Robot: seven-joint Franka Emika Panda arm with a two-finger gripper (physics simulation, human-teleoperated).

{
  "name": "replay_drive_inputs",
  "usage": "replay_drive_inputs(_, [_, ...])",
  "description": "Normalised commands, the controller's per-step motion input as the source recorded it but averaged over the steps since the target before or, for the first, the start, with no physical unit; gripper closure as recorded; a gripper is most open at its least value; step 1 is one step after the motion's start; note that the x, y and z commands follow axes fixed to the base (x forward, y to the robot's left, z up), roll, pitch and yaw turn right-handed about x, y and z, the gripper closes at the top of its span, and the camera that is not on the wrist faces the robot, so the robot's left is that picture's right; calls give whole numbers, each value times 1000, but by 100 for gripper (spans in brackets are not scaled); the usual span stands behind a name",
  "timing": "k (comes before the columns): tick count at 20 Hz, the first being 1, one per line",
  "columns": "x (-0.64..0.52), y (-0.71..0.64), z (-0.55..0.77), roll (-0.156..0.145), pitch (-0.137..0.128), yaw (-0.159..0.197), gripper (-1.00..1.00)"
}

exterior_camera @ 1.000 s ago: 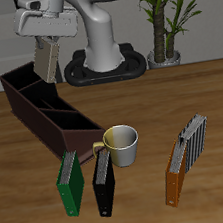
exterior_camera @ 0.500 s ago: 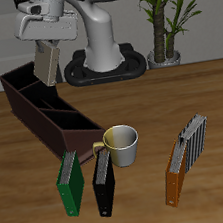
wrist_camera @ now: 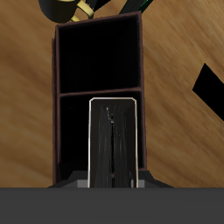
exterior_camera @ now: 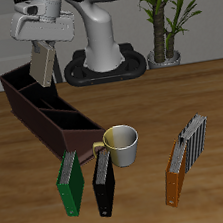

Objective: Place the yellow book into the right desk caddy's back compartment

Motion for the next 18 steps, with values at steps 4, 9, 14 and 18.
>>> replay_drive_inputs(4, [138,-218,-96,-31,16,-15,100])
replay_drive_inputs(9, [83,-40,-106,-3,23,-9,100])
replay_drive_inputs(14, [68,88,-94,24,11,6,100])
replay_drive_inputs(18, [109,95,-32,19,2,3,100])
